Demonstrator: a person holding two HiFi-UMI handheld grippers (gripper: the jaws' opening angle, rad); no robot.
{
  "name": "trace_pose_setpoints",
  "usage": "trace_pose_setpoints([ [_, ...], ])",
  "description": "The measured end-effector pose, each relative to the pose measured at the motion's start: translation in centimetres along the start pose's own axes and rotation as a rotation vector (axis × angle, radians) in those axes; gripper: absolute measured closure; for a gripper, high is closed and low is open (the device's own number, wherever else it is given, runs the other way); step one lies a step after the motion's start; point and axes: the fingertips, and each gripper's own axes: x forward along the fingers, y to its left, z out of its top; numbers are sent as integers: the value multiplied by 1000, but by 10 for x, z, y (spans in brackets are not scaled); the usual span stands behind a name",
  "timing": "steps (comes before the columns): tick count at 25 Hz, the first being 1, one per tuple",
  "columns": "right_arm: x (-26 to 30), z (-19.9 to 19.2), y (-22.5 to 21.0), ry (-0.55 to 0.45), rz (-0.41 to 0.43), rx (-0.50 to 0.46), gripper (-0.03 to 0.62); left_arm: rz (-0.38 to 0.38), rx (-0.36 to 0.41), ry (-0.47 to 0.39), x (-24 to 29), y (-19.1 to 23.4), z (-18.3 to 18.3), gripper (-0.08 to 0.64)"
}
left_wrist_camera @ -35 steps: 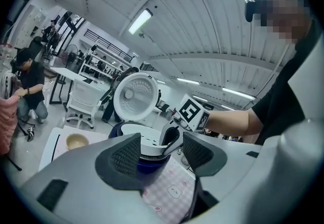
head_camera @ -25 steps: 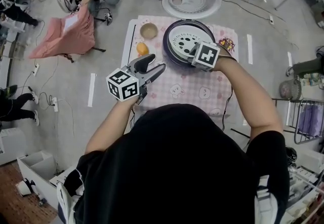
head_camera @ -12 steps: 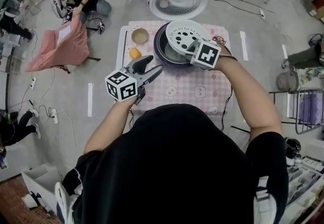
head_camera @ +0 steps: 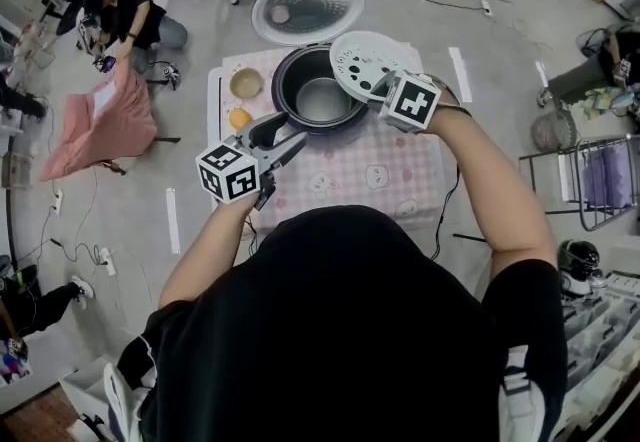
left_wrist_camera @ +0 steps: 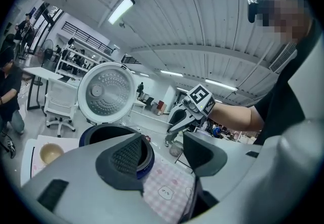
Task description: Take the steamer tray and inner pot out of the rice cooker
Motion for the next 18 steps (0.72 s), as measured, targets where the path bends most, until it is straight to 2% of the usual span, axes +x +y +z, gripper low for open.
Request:
trace_pose_setpoints([
  [4,-10,-17,4,-38,23,48,551,-36,4,21,15,-9,-4,290],
  [7,-16,-37,0,-33,7,79,551,-57,8,39,23,-14,-7,290],
  [12,-22,-86,-10,50,-53,140,551,-80,9,60,39,-20,-10,290],
  [18,-10,-122,5,90,-41,184,551,-109,12,80,55,-27,-13,290],
])
